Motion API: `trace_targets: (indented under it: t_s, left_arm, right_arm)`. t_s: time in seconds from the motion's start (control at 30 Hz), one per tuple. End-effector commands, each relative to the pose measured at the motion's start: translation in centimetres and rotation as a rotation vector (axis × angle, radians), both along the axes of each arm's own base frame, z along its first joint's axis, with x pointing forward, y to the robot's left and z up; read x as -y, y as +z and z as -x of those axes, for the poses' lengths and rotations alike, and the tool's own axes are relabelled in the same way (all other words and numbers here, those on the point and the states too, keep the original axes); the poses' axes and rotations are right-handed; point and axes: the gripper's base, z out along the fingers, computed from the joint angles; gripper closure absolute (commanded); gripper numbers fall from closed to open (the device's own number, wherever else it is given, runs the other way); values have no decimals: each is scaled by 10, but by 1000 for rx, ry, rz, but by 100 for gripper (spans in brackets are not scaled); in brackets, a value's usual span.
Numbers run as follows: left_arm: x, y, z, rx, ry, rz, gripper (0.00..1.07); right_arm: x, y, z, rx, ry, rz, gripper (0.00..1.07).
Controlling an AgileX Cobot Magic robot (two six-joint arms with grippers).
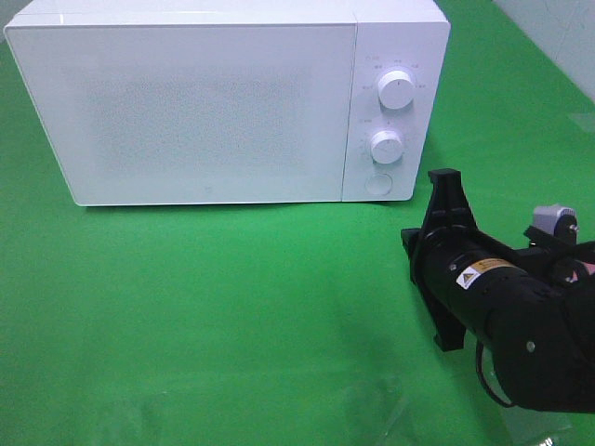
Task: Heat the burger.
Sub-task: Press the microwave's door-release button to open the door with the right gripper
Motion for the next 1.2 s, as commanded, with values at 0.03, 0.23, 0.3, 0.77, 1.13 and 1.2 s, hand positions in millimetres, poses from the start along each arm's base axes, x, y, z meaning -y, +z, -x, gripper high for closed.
trace_targets:
  t_s: [0.03,0.23,0.3,0.77,1.13,1.2]
  left_arm:
    - [0,0,2,25,2,-2,6]
    - [0,0,2,25,2,-2,6]
    - [0,0,2,25,2,-2,6]
    - [0,0,2,25,2,-2,6]
    - [0,0,2,25,2,-2,6]
    - [0,0,2,25,2,-2,6]
  right_arm:
    - [-3,2,-15,24,9,-16,107]
    - [-4,-1,-30,17,3,-38,107]
    - [-4,-2,-37,19,1,-42,107]
    - [-7,-19,-77,1,-46,-102,107]
    - [-14,-32,-92,-5,-73,-141,107]
    - [-15,-33,-95,5,-80,-145,107]
